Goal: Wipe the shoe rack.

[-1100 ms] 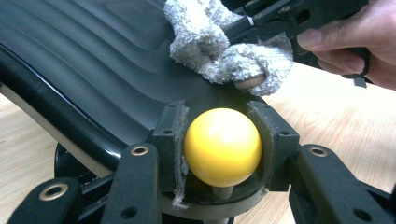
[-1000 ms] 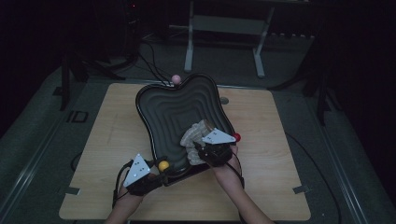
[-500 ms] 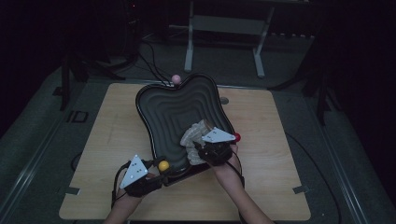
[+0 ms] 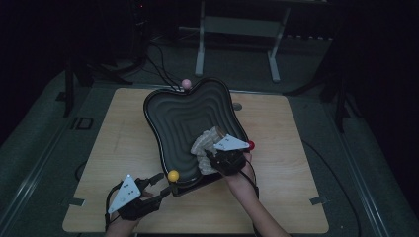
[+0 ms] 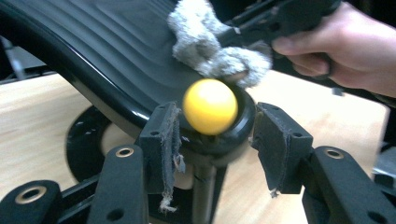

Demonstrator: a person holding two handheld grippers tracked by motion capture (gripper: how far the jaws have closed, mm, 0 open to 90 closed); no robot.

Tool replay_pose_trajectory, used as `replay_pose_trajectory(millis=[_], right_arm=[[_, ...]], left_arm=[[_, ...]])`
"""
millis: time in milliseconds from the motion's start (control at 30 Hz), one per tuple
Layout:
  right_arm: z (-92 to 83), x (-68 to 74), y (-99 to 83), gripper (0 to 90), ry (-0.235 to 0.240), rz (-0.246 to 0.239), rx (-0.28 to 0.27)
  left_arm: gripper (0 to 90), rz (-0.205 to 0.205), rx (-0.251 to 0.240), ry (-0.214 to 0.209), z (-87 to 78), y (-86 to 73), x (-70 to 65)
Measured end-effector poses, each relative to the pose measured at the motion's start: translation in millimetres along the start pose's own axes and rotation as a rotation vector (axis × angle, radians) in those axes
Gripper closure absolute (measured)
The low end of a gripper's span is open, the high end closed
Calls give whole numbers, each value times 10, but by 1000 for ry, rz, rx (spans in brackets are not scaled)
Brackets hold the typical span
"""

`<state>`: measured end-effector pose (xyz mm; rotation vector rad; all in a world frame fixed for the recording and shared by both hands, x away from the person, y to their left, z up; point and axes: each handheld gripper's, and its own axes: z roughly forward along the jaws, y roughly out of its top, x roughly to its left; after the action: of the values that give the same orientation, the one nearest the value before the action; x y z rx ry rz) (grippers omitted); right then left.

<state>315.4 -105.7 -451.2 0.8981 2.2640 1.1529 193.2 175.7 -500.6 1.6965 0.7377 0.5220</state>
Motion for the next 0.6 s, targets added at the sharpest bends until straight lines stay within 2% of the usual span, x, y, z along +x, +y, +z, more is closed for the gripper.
replay_pose_trajectory(millis=[67, 167, 233, 300, 333, 400, 433, 533, 600], right_arm=[[0, -5, -1, 687, 3, 1, -1], [-1, -4, -3, 687, 1, -2, -1], [0, -5, -4, 687, 3, 0, -3], [1, -6, -6, 686, 2, 0, -6], [-1, -4, -8, 686, 1, 0, -6], [0, -7, -10, 686, 3, 2, -9], [0, -9, -13, 686, 4, 2, -11], [0, -7, -12, 686, 3, 2, -10], [1, -10, -9, 686, 5, 3, -9]], left_arm=[[495, 2, 22, 12, -19, -63, -14], [483, -23, 49, 16, -33, -179, -9], [483, -21, 78, 25, -9, -243, -5], [483, -21, 83, 27, 0, -252, -4], [484, -21, 108, 30, 60, -278, 4], [485, -22, 125, 32, 97, -289, 13], [488, -42, 136, 34, 157, -315, 36], [499, -55, 140, 30, 219, -332, 44], [507, -43, 141, 25, 273, -337, 49]])
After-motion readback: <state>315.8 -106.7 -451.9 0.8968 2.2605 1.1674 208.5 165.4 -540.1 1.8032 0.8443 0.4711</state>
